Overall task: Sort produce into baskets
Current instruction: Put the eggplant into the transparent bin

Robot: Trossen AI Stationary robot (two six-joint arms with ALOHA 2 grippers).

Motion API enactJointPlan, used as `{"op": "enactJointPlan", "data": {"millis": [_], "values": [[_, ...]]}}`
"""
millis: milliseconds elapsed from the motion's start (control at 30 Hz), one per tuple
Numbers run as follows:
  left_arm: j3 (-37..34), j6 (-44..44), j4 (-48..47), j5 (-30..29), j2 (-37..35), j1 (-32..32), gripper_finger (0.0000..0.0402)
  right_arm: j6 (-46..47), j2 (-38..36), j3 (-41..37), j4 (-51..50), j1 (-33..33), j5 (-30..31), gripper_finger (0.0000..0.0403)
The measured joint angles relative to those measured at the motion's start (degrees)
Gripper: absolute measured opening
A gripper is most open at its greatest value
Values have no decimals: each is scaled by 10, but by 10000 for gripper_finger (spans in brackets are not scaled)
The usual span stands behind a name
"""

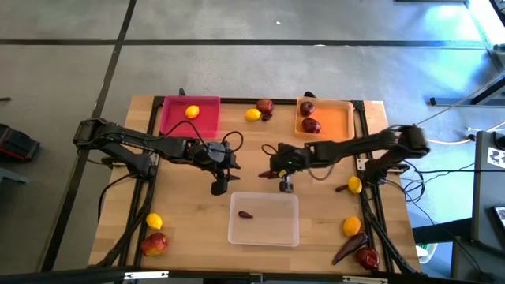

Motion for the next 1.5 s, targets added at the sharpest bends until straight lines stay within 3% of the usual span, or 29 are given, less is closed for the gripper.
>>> {"op": "enactJointPlan", "data": {"millis": [200,500,1033,1133,1367,1500], "values": [[0,1,0,0,0,0,180,45,-56,0,-5,61,-7,23],[0,0,0,0,0,0,180,123,-38,0,10,156,-17,24],[0,-4,4,0,0,0,180,195,68,0,5,179,-15,26],[0,-4,4,0,0,0,180,212,69,0,-1,179,-16,45],[0,-4,4,0,0,0,180,215,69,0,-20,179,-21,142],[0,-4,4,0,0,0,180,207,55,0,-26,178,-26,177]]}}
